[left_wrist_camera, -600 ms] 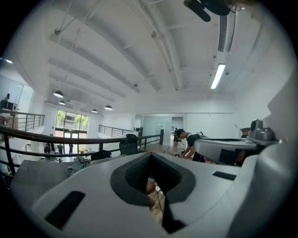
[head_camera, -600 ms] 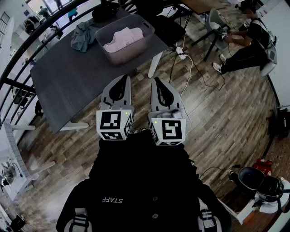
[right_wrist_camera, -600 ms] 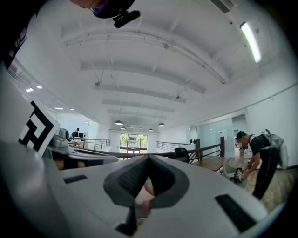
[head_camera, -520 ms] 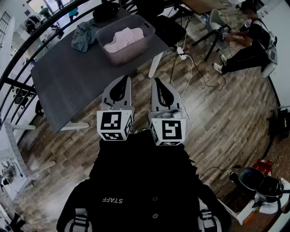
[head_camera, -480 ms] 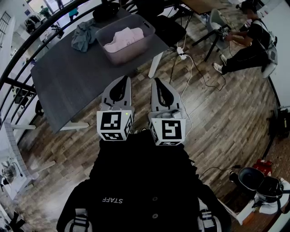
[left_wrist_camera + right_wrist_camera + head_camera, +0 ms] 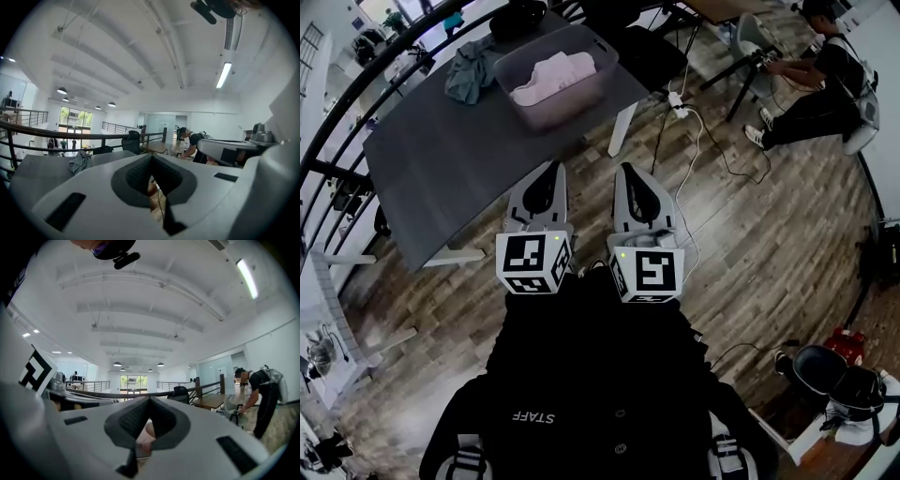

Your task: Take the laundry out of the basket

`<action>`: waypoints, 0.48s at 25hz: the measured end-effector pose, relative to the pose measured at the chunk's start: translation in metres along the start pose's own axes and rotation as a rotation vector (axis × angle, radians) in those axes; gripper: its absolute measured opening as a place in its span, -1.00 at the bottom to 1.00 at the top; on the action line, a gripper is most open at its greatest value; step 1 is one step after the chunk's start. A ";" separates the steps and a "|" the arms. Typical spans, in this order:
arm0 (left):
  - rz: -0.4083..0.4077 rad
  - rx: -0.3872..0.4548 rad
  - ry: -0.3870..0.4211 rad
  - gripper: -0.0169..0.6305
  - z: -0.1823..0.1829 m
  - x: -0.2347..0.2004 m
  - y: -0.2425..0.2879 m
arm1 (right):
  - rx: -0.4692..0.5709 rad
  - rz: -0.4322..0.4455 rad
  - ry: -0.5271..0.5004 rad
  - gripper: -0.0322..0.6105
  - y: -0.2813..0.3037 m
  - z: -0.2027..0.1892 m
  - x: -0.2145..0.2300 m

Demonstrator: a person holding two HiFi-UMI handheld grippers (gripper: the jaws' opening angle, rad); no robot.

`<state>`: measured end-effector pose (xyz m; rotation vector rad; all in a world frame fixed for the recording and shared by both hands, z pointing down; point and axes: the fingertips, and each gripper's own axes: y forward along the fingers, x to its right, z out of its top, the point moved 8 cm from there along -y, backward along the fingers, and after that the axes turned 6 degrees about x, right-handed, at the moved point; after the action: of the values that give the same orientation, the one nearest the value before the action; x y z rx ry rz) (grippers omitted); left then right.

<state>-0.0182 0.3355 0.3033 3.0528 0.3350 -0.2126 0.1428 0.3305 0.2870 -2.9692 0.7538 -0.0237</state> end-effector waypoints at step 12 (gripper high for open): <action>0.022 -0.030 0.008 -0.95 -0.017 0.026 0.015 | -0.024 0.011 0.024 -0.85 -0.006 -0.015 0.030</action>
<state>0.0122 0.3275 0.3169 3.0268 0.3024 -0.1932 0.1716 0.3199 0.3026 -2.9922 0.7785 -0.0509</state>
